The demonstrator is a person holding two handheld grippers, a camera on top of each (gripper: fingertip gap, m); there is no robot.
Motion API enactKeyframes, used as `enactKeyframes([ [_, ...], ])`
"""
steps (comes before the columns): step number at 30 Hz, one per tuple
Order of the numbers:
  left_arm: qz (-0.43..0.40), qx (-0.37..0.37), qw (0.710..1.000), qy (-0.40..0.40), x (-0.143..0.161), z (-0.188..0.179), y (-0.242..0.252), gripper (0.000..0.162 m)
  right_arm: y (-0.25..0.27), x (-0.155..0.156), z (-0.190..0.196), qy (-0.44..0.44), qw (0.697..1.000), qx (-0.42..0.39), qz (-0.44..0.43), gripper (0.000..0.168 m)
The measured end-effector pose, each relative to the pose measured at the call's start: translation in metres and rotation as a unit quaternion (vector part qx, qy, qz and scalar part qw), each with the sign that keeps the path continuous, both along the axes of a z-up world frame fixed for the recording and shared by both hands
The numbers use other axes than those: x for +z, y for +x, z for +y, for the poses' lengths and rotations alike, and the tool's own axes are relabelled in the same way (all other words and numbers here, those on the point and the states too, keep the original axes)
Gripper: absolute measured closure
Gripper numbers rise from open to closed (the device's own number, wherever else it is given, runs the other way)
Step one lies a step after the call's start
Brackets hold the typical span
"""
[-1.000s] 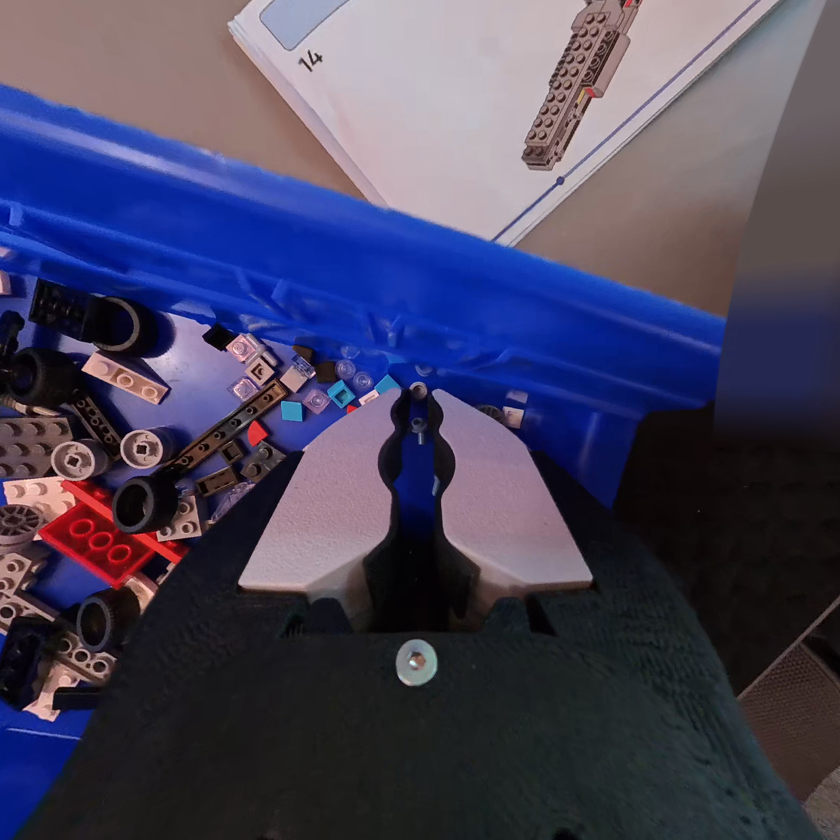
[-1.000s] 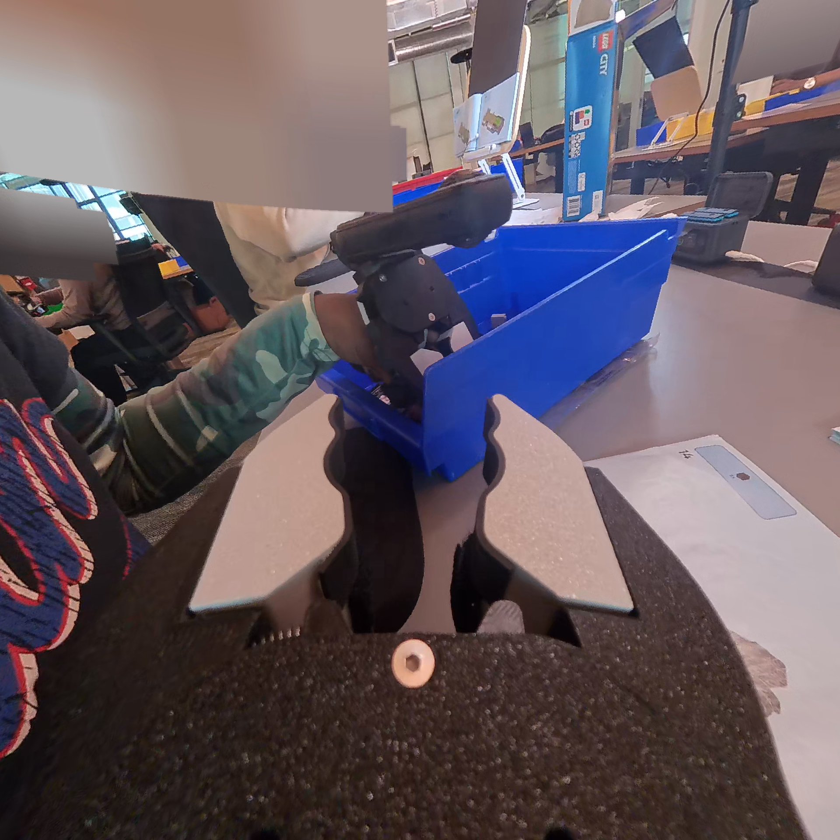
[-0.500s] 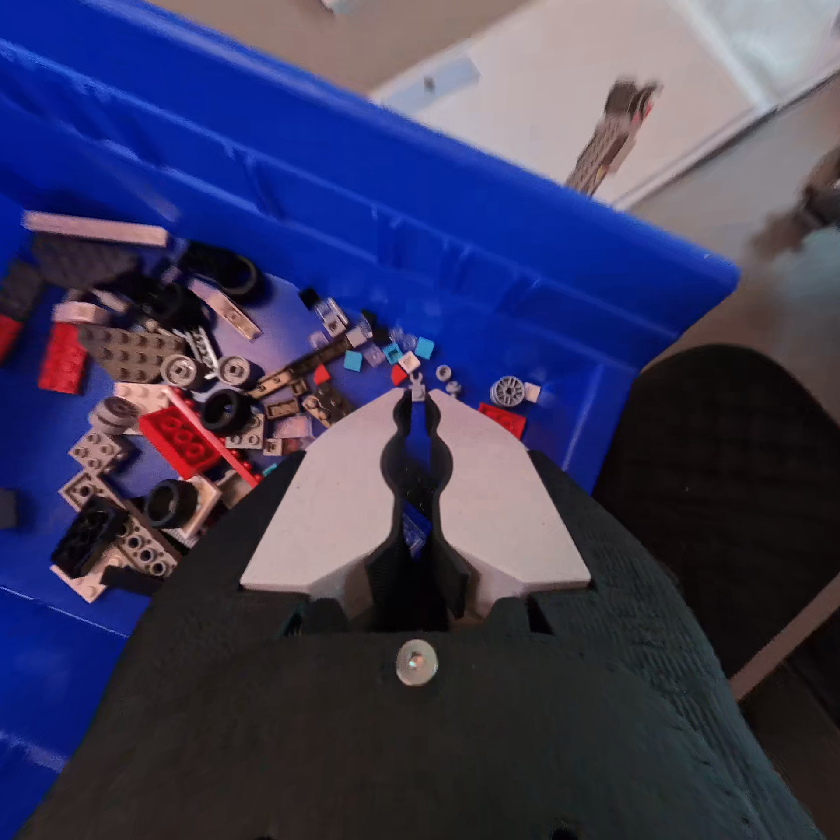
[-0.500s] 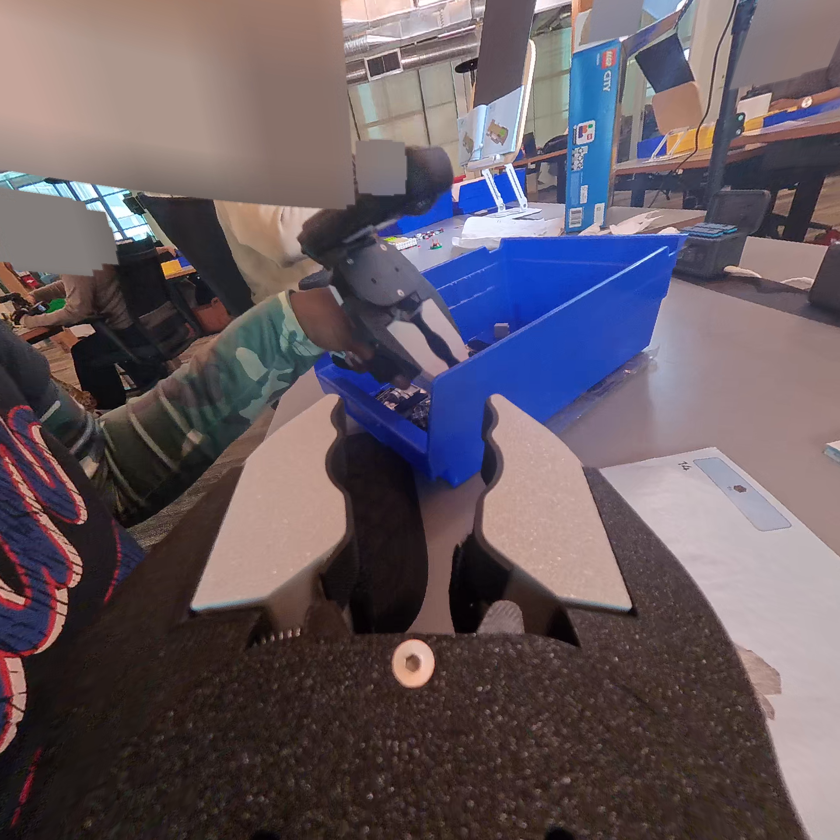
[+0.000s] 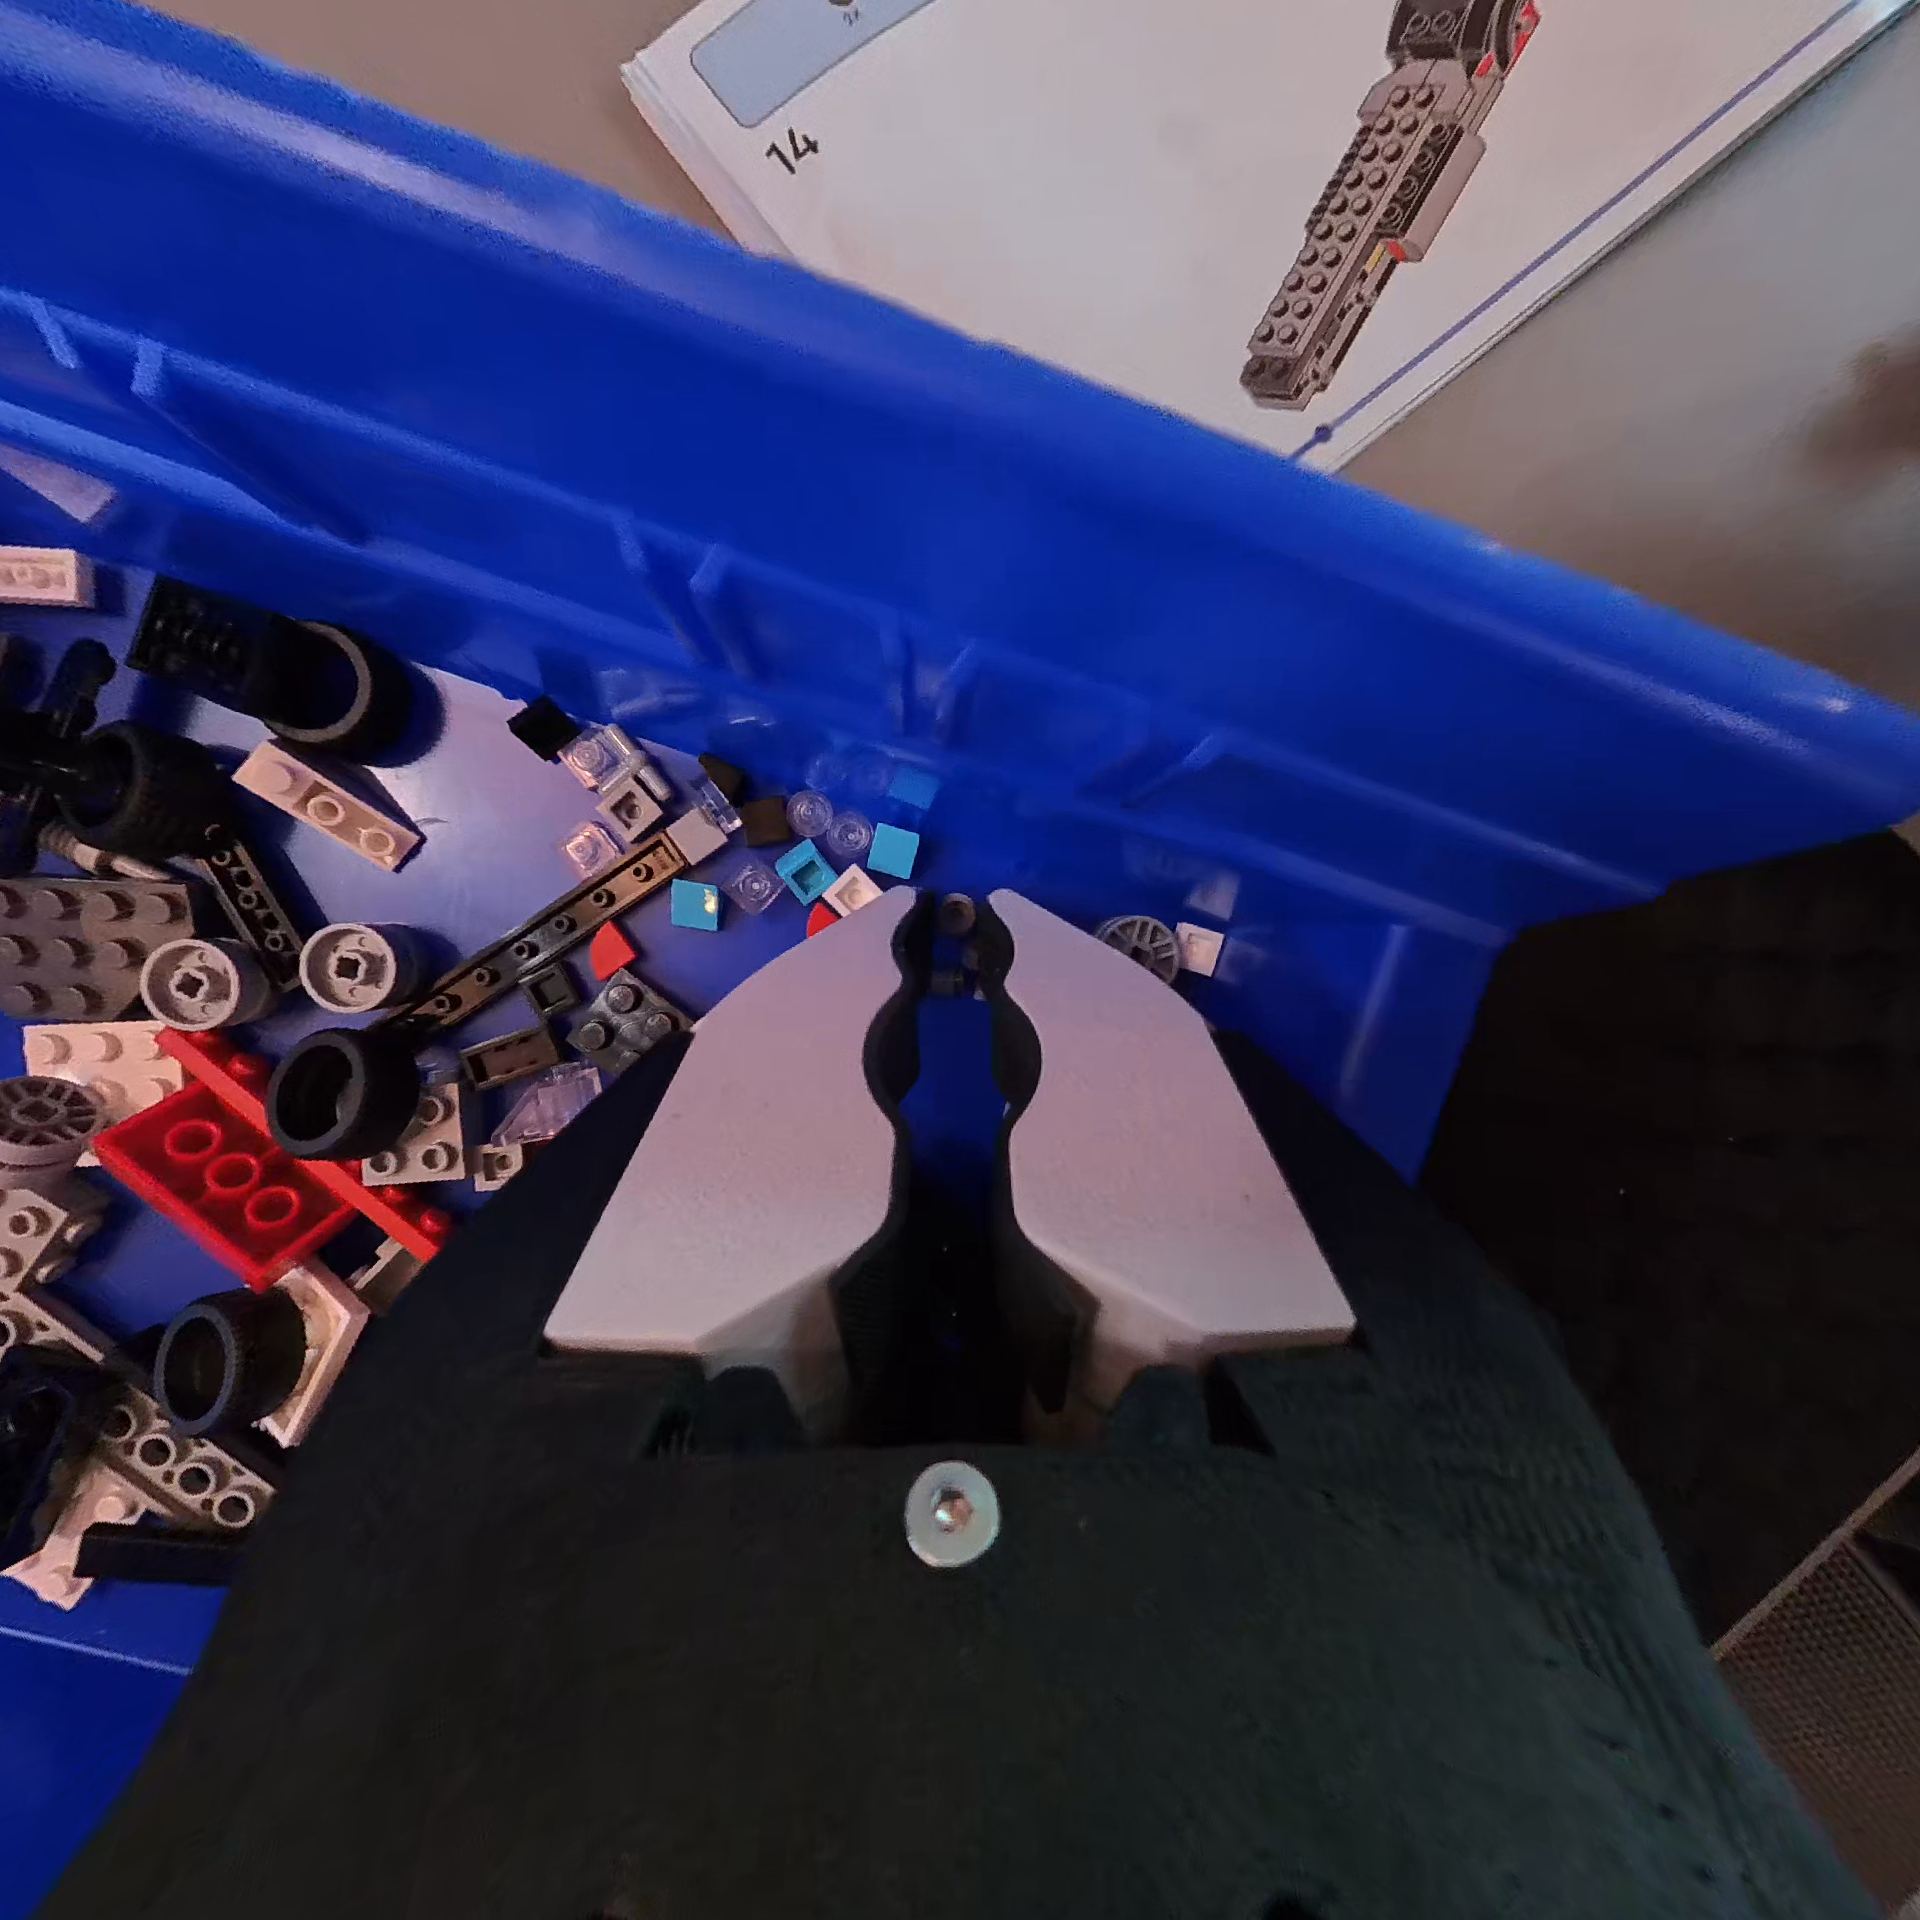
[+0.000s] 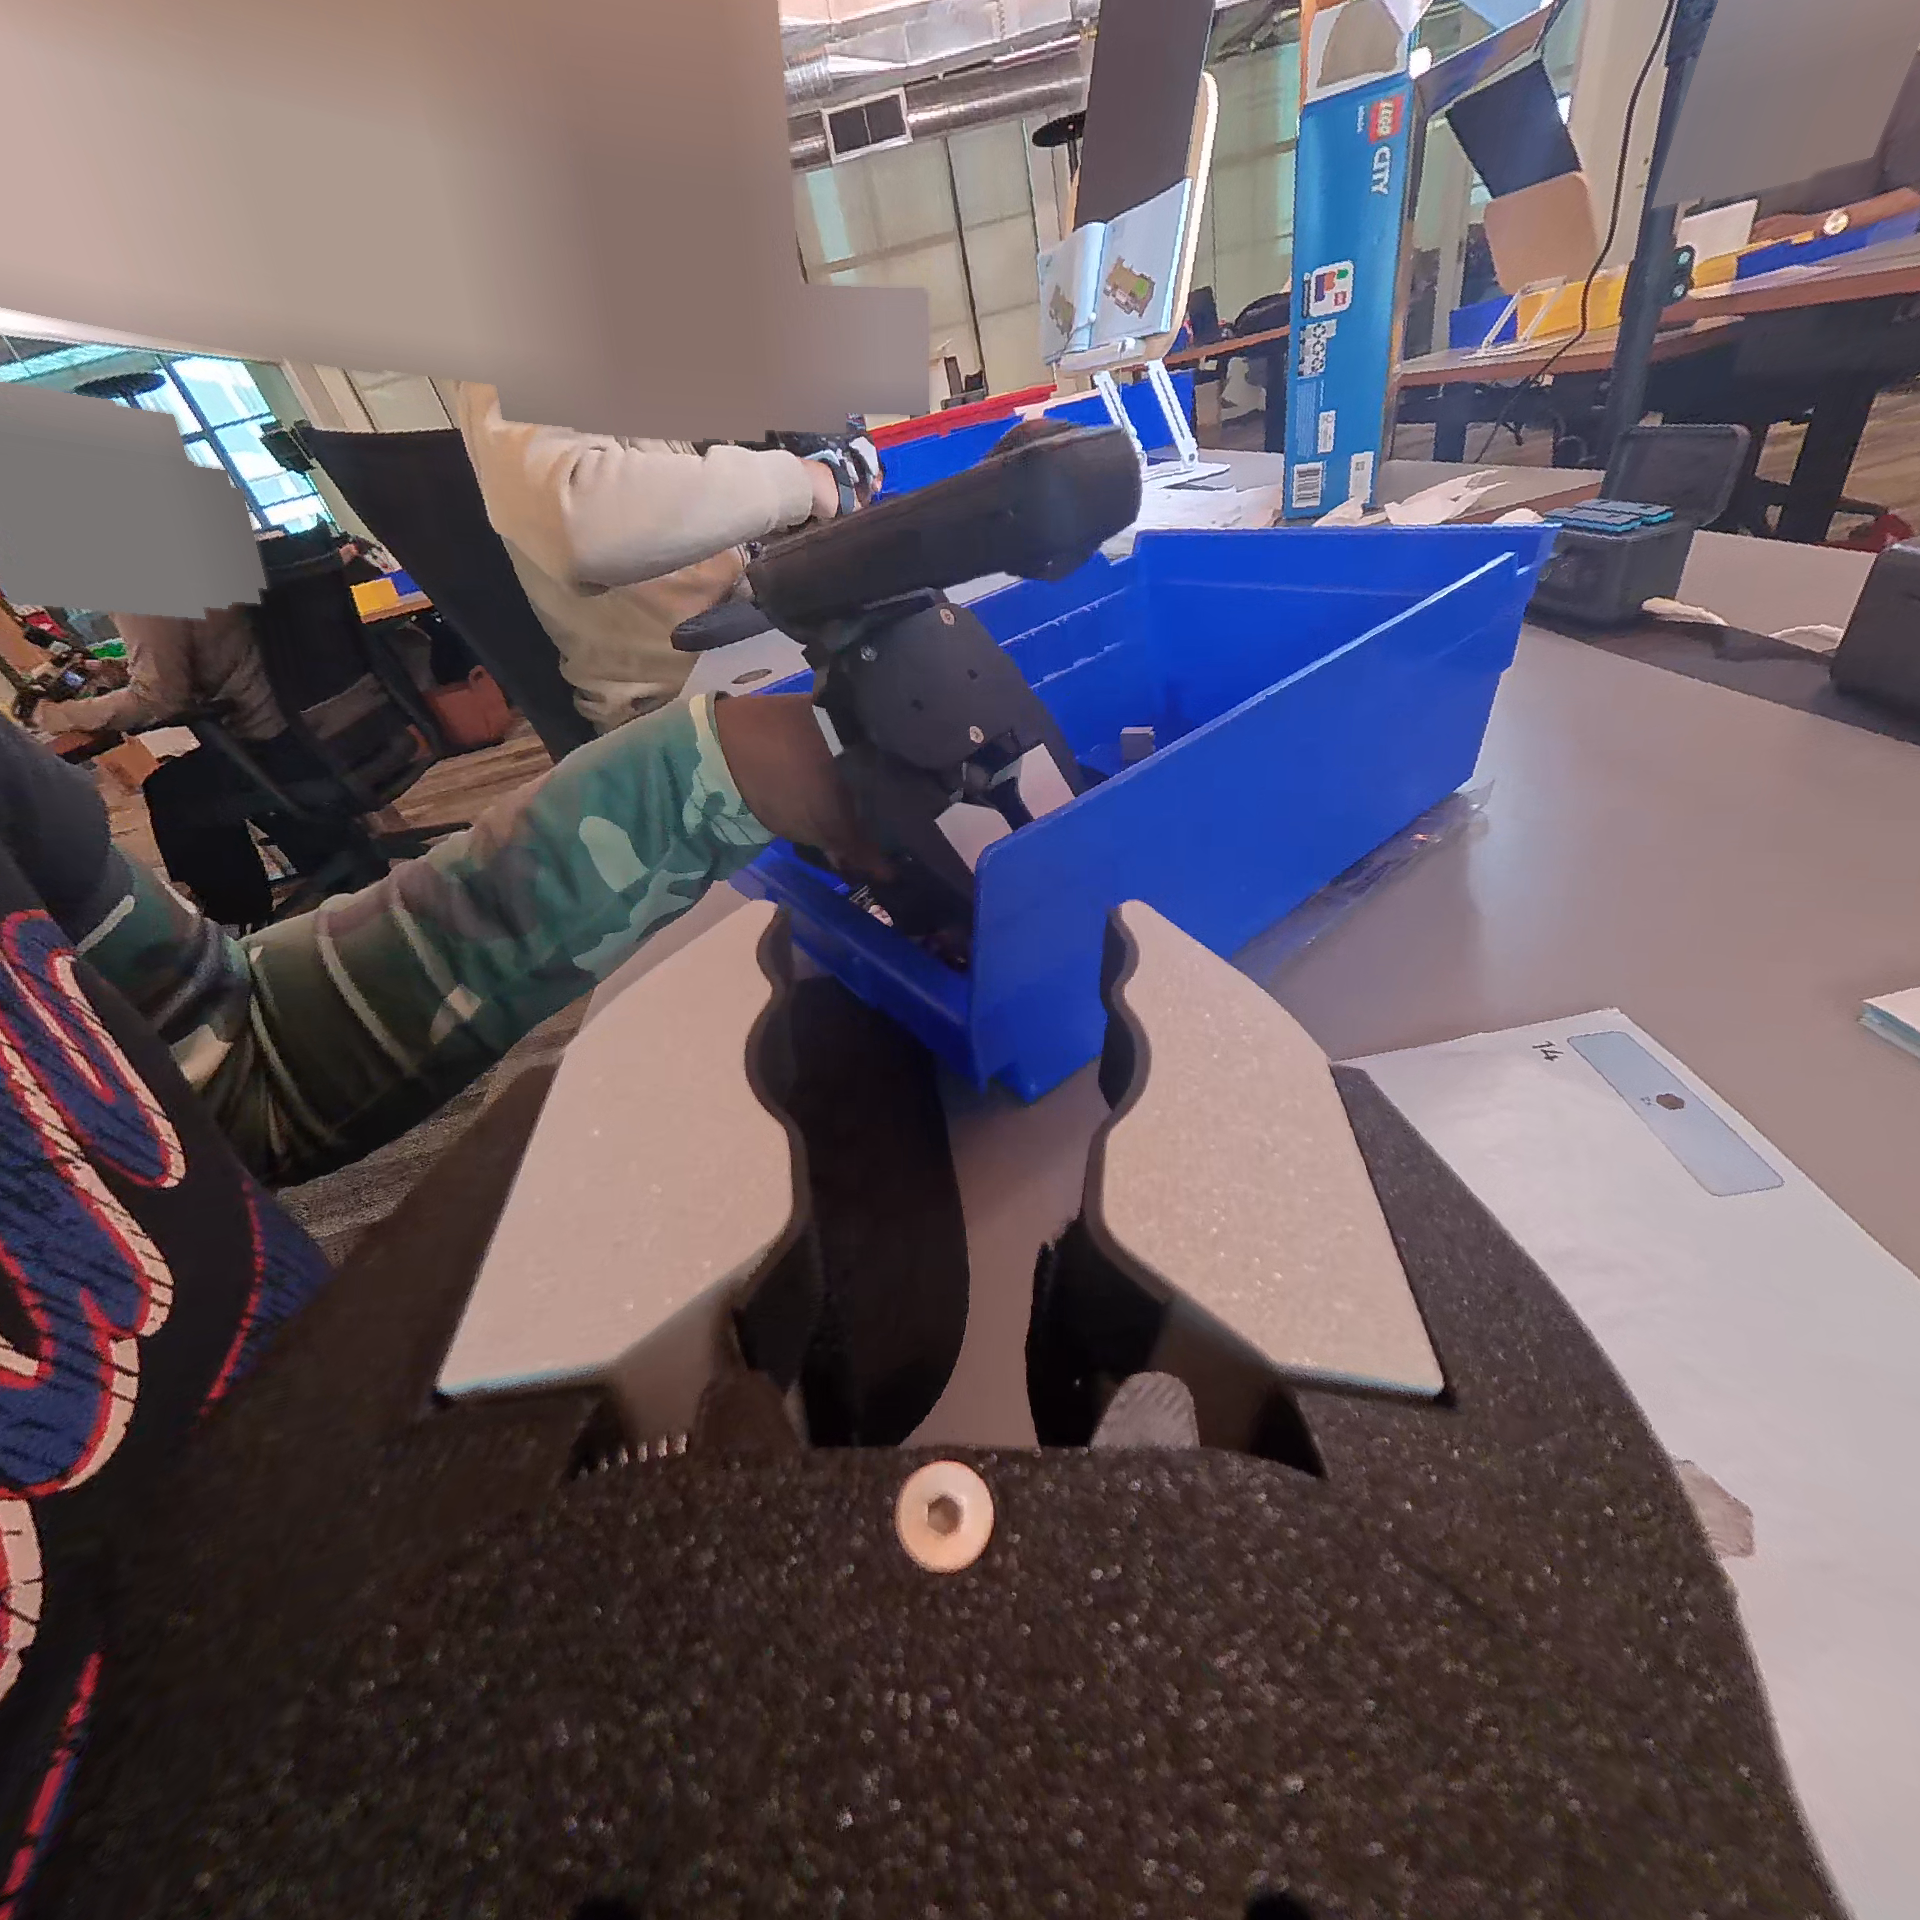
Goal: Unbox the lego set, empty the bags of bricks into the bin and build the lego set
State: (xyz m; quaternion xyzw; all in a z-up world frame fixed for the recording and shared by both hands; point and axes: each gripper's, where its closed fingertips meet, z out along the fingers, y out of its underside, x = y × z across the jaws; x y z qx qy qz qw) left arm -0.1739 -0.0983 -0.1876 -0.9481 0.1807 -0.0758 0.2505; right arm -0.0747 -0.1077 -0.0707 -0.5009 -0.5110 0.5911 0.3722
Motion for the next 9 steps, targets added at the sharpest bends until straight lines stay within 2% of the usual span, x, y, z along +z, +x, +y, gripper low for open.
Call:
enactKeyframes([
  [1,-0.01,0.009,1.0,0.011,0.003,0.001,-0.001,0.153,0.0,0.0,0.0,0.001,1.0,0.002,-0.002,0.111],
  [3,-0.052,0.04,0.995,0.081,0.024,0.008,-0.003,0.153,0.0,0.0,-0.001,0.008,1.0,0.003,-0.002,0.112],
  [5,-0.135,0.068,0.969,0.196,0.068,0.014,0.0,0.153,0.002,0.002,-0.001,0.019,1.0,0.004,0.003,0.117],
  [7,-0.3,0.078,0.903,0.298,0.127,0.01,0.017,0.154,0.004,0.007,-0.002,0.03,0.999,0.008,0.017,0.123],
  [9,-0.463,0.06,0.813,0.347,0.178,-0.005,0.034,0.154,0.006,0.016,-0.003,0.05,0.998,0.01,0.037,0.13],
])
